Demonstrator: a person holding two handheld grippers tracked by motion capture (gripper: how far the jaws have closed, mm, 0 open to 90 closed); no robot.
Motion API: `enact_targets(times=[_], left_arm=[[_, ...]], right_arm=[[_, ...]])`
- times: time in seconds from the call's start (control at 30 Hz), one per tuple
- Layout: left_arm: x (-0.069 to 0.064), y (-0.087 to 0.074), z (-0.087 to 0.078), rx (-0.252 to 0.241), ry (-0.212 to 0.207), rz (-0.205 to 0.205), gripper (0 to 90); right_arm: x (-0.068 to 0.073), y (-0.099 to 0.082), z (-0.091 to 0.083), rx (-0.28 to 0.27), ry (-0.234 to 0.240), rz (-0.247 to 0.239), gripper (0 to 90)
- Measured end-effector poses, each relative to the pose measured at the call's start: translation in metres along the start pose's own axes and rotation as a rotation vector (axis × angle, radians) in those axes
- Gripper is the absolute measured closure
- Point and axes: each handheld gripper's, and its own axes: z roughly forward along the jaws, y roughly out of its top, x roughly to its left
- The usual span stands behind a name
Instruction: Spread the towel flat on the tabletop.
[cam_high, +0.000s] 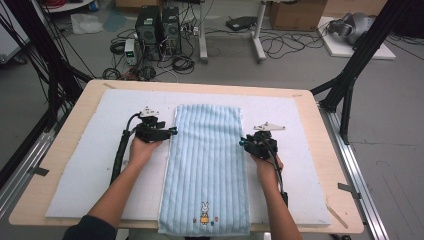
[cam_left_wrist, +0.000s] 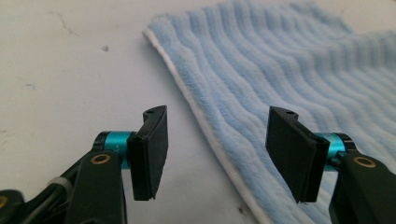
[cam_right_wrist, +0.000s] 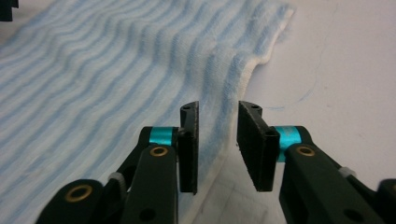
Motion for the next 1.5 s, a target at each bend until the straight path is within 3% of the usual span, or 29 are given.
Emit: enact_targets(times=[0.13,0.23,0.3,0.4,0.47,0.53,0.67,0.83,1.0,1.17,1.3,1.37,1.43,1.5], left_arm=[[-0.006,-0.005,-0.024,-0.042,-0.041,0.018,39.0],[-0.014,-0.013,-0.04,-0.085,-0.018,0.015,27.4],[-0.018,-0.018,-0.049,-0.098,-0.042,0.015,21.2],[-0.025,-0.029,-0.062,-0.102,-0.065,0.038,21.3],[-0.027,-0.037,-0.07,-0.102,-0.049,0.052,21.9],[-0.028,-0.044,-0.076,-0.108,-0.057,0.067,37.1],[-0.029,-0.051,-0.079,-0.065,-0.075,0.075,47.5],[-0.031,-0.055,-0.077,-0.048,-0.113,0.071,56.8],[-0.043,-0.059,-0.066,0.014,-0.159,0.094,65.0],[-0.061,-0.061,-0.061,0.059,-0.185,0.158,71.5],[-0.073,-0.062,-0.056,0.124,-0.16,0.256,71.5],[-0.077,-0.063,-0.056,0.133,-0.15,0.296,76.3],[-0.079,-0.064,-0.056,0.13,-0.144,0.315,86.1],[-0.078,-0.064,-0.057,0.136,-0.153,0.299,87.8]], right_arm=[[0.005,-0.005,-0.019,-0.016,0.027,-0.019,56.0],[0.01,-0.009,-0.031,-0.011,0.034,-0.06,48.7],[0.014,-0.014,-0.04,-0.018,0.034,-0.085,43.9],[0.018,-0.022,-0.051,-0.029,0.04,-0.073,38.2],[0.018,-0.029,-0.056,-0.032,0.053,-0.061,36.4],[0.02,-0.036,-0.06,-0.032,0.06,-0.056,36.2],[0.021,-0.045,-0.065,-0.027,0.079,-0.056,42.4],[0.025,-0.053,-0.067,0.003,0.106,-0.062,55.5],[0.03,-0.055,-0.066,0.031,0.133,-0.069,69.9],[0.037,-0.057,-0.064,0.066,0.15,-0.095,73.0],[0.041,-0.059,-0.058,0.117,0.155,-0.12,71.2],[0.045,-0.059,-0.056,0.125,0.139,-0.135,73.4],[0.046,-0.058,-0.056,0.139,0.123,-0.147,80.9],[0.047,-0.057,-0.056,0.144,0.133,-0.149,86.7]])
